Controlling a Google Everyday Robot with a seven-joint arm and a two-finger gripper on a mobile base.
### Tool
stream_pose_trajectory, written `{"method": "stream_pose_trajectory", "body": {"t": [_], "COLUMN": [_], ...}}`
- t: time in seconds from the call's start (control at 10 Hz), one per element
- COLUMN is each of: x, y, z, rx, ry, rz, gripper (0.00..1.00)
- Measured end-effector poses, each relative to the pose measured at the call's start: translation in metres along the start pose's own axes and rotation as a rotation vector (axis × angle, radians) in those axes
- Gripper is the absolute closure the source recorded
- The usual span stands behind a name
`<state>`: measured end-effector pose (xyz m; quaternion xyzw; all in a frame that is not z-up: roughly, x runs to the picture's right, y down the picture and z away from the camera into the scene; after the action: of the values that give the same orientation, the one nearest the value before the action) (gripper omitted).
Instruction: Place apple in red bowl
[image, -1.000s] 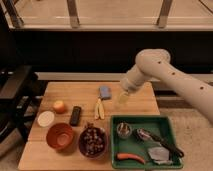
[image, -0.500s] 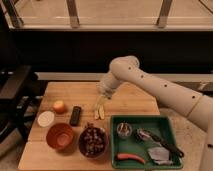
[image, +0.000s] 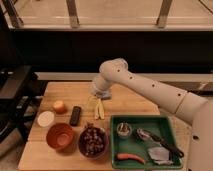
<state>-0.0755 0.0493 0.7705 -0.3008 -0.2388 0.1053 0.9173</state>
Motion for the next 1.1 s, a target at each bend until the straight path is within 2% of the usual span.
{"method": "stream_pose_trajectory", "body": {"t": [0.1, 0.2, 0.3, 0.4, 0.5, 0.7, 0.9, 1.1], "x": [0.0, -0.001, -0.007, -0.017, -0.031, -0.057, -0.076, -0.102], "y": [0.0, -0.003, -0.006, -0.012, -0.017, -0.026, -0.032, -0.034], "z": [0.0, 0.001, 0.006, 0.016, 0.027, 0.051, 0.072, 0.097], "rx": [0.003, 0.007, 0.008, 0.01, 0.009, 0.012, 0.016, 0.004], "ry": [-0.001, -0.02, -0.074, -0.158, -0.221, -0.315, -0.354, -0.366], "rz": [0.001, 0.007, 0.005, 0.004, -0.002, -0.021, -0.056, -0.131], "gripper": [0.2, 0.2, 0.2, 0.2, 0.2, 0.2, 0.2, 0.2]}}
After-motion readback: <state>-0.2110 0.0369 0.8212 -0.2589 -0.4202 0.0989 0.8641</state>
